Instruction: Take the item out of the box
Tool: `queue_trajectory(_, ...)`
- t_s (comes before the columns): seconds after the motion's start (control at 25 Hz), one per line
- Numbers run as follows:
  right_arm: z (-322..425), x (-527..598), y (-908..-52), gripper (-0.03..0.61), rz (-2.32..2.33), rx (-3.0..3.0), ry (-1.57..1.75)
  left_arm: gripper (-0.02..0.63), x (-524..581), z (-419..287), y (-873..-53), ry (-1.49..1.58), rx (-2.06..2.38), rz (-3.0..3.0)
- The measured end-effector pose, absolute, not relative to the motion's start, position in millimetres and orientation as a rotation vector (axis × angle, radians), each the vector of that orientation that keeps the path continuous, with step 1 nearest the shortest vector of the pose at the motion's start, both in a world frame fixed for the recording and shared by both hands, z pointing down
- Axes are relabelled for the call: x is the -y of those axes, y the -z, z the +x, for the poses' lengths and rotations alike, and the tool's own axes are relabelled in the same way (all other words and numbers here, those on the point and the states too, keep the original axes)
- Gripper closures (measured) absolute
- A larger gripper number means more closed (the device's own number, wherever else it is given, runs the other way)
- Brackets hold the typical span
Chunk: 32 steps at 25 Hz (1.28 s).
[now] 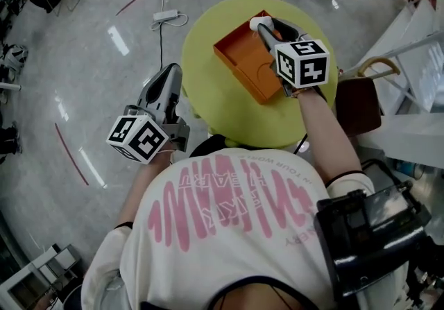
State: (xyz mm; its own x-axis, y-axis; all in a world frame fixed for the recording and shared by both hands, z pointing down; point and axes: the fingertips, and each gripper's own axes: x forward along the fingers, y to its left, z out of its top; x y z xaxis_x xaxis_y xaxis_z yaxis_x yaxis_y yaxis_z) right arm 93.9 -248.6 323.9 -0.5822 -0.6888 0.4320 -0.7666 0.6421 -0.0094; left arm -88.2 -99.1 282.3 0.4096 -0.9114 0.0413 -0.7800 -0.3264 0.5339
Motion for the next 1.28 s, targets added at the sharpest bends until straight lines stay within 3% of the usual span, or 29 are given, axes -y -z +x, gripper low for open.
queue_trajectory(0.68, 158.2, 183.7, -202.7, 0.443, 1.430, 2.691, -0.154, 0.607, 95.9, -38.6, -216.7, 0.403, 1.362, 2.388)
queue_trajectory(1.28, 225.4, 119.5, -174.9, 0.442, 1.595, 2.751, -0.211, 0.606, 70.5, 1.5, -206.0, 0.439, 1.371, 2.406)
